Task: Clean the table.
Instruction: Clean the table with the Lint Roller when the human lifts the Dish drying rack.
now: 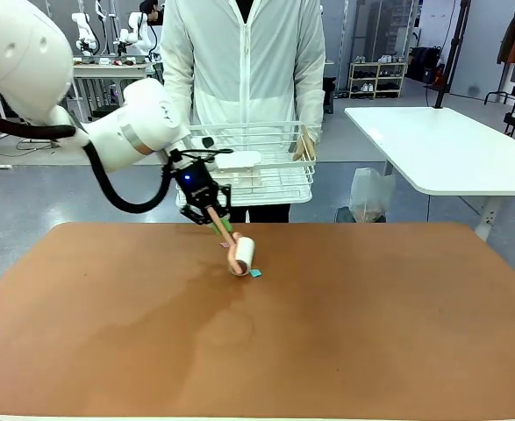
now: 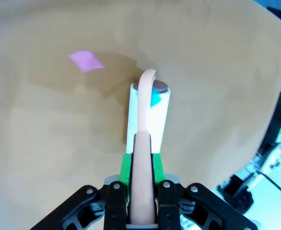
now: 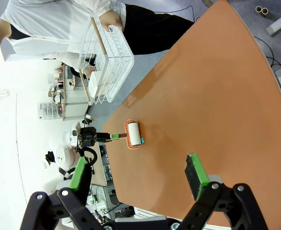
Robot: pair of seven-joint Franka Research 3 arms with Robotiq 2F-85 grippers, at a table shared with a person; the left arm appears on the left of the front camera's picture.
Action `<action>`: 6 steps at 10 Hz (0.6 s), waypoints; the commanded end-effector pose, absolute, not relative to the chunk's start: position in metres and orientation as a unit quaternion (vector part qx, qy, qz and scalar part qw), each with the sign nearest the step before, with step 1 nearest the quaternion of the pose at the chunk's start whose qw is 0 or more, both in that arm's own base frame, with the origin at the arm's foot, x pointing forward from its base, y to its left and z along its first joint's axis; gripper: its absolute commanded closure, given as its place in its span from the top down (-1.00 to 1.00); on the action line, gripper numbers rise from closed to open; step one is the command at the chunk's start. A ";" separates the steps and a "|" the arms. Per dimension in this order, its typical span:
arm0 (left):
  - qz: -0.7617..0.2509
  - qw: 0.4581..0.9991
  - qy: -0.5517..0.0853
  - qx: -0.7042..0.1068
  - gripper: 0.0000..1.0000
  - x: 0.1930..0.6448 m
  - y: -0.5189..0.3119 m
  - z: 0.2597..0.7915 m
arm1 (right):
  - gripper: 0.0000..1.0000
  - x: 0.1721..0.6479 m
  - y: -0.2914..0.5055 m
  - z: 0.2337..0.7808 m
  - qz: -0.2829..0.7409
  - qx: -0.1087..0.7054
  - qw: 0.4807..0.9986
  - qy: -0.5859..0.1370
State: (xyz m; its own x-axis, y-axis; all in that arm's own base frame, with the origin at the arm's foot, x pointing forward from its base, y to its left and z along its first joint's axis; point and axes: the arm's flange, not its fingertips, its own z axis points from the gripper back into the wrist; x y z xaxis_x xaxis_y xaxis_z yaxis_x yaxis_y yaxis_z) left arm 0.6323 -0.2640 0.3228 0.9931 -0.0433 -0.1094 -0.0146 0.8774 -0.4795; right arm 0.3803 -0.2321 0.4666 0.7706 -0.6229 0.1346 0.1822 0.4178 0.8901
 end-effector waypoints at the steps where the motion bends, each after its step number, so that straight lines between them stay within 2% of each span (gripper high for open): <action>1: -0.003 0.967 0.123 -0.223 -0.59 0.635 -0.306 0.257 | 1.00 0.379 -0.231 0.467 -0.242 0.485 0.806 -0.237; 6: 0.027 0.965 0.117 -0.234 -0.59 0.630 -0.343 0.263 | 1.00 0.379 -0.231 0.467 -0.242 0.485 0.806 -0.237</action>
